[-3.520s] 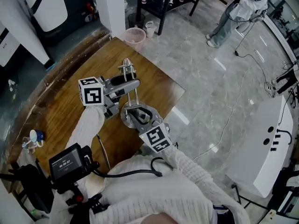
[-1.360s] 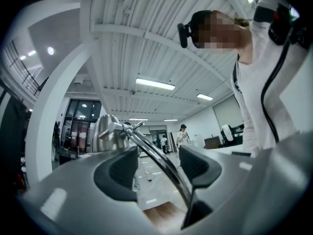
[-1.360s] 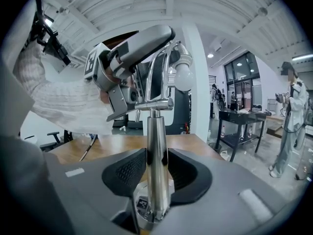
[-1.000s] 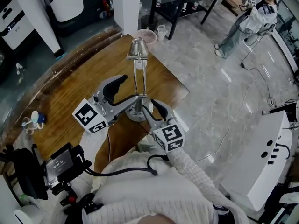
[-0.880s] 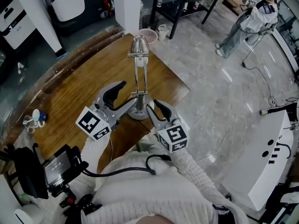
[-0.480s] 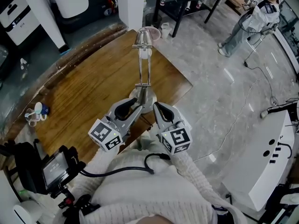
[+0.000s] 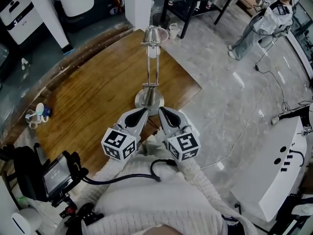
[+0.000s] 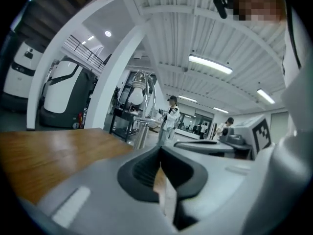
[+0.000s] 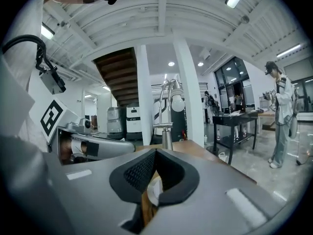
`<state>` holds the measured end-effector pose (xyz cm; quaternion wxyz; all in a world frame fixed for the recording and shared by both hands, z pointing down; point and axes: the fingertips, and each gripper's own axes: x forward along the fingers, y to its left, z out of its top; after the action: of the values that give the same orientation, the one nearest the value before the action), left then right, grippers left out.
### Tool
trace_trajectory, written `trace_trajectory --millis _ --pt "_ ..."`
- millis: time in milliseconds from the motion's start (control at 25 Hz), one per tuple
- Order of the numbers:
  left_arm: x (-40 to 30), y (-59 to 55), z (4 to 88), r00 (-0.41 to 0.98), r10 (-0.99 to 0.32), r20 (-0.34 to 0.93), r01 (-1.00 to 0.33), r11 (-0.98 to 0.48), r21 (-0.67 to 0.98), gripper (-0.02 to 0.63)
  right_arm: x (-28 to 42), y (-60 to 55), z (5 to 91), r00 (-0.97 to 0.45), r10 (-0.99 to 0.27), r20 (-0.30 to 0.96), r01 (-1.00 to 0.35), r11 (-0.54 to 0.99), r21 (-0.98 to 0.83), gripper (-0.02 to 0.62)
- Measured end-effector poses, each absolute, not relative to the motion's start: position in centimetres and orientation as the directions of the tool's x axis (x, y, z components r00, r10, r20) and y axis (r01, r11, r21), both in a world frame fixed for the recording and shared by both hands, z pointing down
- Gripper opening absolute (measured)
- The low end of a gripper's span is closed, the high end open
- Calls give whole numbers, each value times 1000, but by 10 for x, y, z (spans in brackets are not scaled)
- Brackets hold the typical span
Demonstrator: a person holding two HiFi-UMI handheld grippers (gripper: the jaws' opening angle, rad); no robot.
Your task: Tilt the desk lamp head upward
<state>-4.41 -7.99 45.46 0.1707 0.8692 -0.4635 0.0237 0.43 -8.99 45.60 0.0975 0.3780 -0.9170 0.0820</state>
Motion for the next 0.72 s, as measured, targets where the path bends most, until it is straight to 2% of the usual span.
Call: trace_trajectory --millis 400,720 --pt "-37 -79 456 571 -795 204 -817 -525 238 8 -1 -86 464 -706 -642 299 -690 718 -89 -2" --pt "-31 -80 455 581 -788 203 -811 -539 228 8 4 -86 462 -697 -653 297 -703 704 -101 -2"
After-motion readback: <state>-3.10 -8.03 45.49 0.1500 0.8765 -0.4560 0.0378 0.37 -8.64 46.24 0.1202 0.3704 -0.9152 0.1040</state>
